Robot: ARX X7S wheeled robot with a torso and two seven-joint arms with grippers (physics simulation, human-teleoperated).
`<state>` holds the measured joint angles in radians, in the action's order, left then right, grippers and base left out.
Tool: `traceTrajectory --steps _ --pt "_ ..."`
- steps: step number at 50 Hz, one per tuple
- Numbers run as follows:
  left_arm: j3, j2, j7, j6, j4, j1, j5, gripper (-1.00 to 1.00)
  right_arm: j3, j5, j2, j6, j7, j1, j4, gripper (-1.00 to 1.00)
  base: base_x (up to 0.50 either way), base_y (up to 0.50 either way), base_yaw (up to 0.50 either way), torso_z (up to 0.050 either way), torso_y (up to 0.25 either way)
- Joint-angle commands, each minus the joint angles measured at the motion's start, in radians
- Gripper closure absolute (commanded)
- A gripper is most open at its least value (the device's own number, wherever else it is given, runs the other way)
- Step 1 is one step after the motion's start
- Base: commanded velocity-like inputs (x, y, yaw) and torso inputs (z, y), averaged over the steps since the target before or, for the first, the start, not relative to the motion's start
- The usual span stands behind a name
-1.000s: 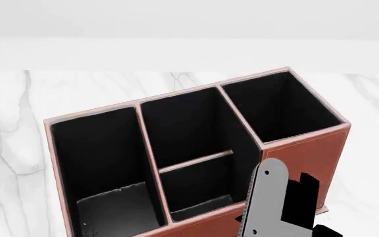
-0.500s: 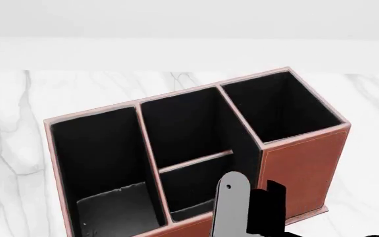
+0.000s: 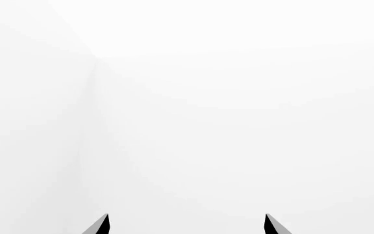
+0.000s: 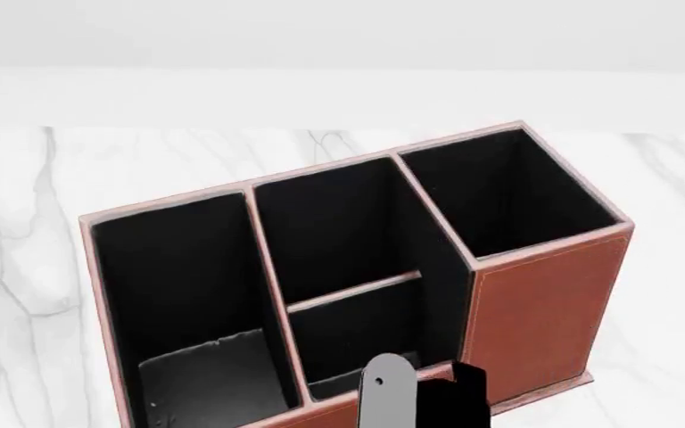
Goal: Pick up the book and place it in the front compartment of the caddy.
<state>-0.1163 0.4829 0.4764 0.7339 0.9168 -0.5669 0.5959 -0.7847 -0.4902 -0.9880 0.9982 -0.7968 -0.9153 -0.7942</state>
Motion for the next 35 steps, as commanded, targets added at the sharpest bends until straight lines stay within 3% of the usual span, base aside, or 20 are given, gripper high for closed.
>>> traceTrajectory --steps 1,35 --pt "-0.021 -0.014 -0.016 -0.016 -0.004 0.0 -0.009 -1.0 -0.022 0.045 0.016 -0.011 -0.023 0.012 0.014 -1.0 0.0 0.0 0.0 0.0 0.0" --pt "-0.013 -0.003 -0.007 -0.032 -0.015 0.002 -0.005 -1.0 -0.002 0.037 0.024 -0.024 0.015 0.02 0.029 -1.0 0.0 0.0 0.0 0.0 0.0"
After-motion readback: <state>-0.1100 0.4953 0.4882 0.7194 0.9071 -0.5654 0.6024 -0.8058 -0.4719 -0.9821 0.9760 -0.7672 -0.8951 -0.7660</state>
